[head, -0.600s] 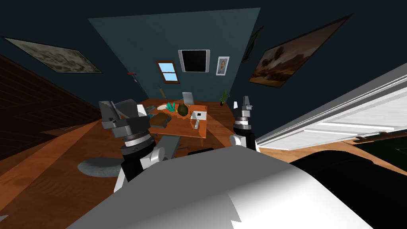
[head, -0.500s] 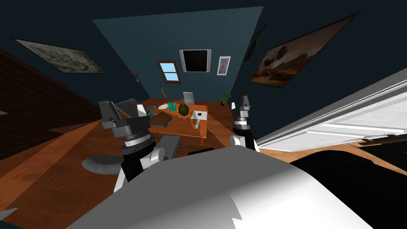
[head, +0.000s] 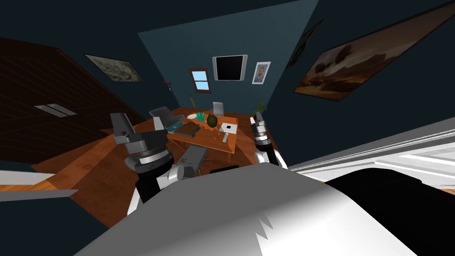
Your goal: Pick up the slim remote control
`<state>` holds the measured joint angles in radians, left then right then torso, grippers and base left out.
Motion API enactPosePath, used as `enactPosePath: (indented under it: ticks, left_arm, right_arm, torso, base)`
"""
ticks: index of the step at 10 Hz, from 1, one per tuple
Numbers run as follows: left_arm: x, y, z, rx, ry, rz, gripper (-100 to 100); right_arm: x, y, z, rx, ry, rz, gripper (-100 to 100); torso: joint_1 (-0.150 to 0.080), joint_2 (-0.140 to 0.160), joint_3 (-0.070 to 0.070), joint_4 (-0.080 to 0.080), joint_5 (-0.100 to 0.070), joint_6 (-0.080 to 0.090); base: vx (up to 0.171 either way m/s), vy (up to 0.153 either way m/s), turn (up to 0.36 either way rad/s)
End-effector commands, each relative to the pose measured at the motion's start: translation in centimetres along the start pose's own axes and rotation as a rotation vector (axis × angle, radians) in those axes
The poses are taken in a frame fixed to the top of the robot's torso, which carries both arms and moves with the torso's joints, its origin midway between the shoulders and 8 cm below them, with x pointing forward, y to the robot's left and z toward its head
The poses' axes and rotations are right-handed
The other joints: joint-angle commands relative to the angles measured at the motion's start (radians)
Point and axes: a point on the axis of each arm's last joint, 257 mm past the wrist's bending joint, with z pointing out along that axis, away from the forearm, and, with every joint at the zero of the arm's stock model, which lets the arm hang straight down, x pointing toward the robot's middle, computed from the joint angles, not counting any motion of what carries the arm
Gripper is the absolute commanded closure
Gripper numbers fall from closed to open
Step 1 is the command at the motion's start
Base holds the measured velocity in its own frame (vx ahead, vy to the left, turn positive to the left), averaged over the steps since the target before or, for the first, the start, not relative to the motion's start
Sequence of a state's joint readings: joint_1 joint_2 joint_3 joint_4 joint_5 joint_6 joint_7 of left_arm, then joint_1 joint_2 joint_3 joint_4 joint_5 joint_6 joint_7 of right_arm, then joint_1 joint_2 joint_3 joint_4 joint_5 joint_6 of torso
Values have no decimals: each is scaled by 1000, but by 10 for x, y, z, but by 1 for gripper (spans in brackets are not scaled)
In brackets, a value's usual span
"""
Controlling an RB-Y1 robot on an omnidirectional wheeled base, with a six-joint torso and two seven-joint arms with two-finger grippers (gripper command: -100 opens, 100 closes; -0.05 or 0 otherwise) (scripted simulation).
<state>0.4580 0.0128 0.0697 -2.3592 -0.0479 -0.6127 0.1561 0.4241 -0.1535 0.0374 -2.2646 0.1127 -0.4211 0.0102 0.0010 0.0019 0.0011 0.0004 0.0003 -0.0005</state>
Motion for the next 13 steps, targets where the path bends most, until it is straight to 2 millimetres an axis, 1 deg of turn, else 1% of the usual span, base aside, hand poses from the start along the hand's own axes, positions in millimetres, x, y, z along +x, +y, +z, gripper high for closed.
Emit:
enactPosePath:
  ticks: [1, 3, 4, 5, 6, 7, 8, 9, 10, 11, 12, 13]
  left_arm:
    - [0, 0, 0, 0, 0, 0, 0]
    - [0, 0, 0, 0, 0, 0, 0]
    - [0, 0, 0, 0, 0, 0, 0]
    - [0, 0, 0, 0, 0, 0, 0]
    - [0, 0, 0, 0, 0, 0, 0]
    - [0, 0, 0, 0, 0, 0, 0]
    - [0, 0, 0, 0, 0, 0, 0]
    - [0, 0, 0, 0, 0, 0, 0]
    - [0, 0, 0, 0, 0, 0, 0]
    - [0, 0, 0, 0, 0, 0, 0]
    - [0, 0, 0, 0, 0, 0, 0]
    - [0, 0, 0, 0, 0, 0, 0]
  right_arm:
    - [11, -4, 2, 3, 39, -36, -100]
    - [42, -23, -3, 13, 149, -108, -100]
    - [44, -24, -4, 13, 163, -131, -100]
    - [60, -36, -9, 18, 226, -172, -100]
    - [62, -36, -9, 17, 233, -186, -100]
    - [77, -48, -16, 19, 299, -232, -100]
    - [79, -49, -17, 19, 306, -246, -100]
    - [93, -64, -25, 24, 372, -290, -100]
    - [95, -64, -26, 21, 383, -310, -100]
    - [108, -79, -37, 25, 451, -355, -100]
    - [111, -80, -38, 21, 463, -377, -100]
    - [122, -97, -51, 25, 533, -423, -100]
  torso:
    - [0, 0, 0, 0, 0, 0]
    - [0, -1, -1, 0, 0, 0]
    - [0, -1, -1, 0, 0, 0]
    - [0, -1, -1, 0, 0, 1]
    - [0, -1, -1, 0, 0, 0]
    - [-1, -1, -1, 0, 0, 1]
    - [0, -1, -1, 0, 0, 0]
    - [-1, -1, -1, 0, 0, 1]
    - [0, -1, -1, 0, 0, 0]
    - [-1, -1, -1, 0, 0, 1]
    - [0, -1, -1, 0, 0, 0]
    - [-1, -2, -1, 0, 0, 1]
  base:
    - [-19, 12, 93]
    - [-18, 20, 261]
    - [-13, 14, 141]
    - [-13, 22, 299]
    - [-9, 12, 122]
    - [-12, 21, 262]
    - [-10, 9, 121]
    - [-16, 18, 249]
    - [-10, 10, 151]
    - [-8, 19, 353]
    - [-4, 7, 132]
    - [-4, 16, 234]
